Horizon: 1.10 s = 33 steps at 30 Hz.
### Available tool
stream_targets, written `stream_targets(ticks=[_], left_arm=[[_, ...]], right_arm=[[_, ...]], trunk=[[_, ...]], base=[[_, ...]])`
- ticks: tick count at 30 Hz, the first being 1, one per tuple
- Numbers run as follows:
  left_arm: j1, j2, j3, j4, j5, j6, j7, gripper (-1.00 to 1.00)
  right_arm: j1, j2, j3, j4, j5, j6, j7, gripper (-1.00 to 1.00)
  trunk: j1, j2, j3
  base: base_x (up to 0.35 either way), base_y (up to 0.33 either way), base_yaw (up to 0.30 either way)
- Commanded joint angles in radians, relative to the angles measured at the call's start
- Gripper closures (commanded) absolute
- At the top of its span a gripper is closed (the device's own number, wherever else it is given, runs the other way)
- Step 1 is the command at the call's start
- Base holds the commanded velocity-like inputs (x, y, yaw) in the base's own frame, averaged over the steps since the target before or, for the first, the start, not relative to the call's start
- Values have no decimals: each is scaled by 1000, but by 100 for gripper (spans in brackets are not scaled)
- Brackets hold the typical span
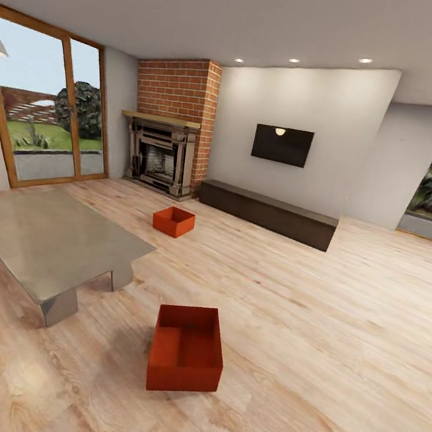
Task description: Move the two storage containers from the living room to the garage. In the garage, place one container on the floor and stack the other container on top of it (either order is fine).
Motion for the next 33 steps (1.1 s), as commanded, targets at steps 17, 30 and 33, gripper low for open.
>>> stream_targets(ticks=[17,30,33], left_arm=[[0,-1,2,-2,9,-3,0,-100],[0,-3,4,-5,7,-9,0,-100],[0,-4,5,-6,7,-9,0,-100]], right_arm=[[-1,1,9,3,-8,-7,-1,-100],[-1,-1,8,3,-8,-7,-1,-100],[-1,-3,8,3,-8,-7,-1,-100]], trunk=[[1,0,-1],[1,0,-1],[1,0,-1]], base=[[321,0,0],[31,0,113],[0,0,10]])
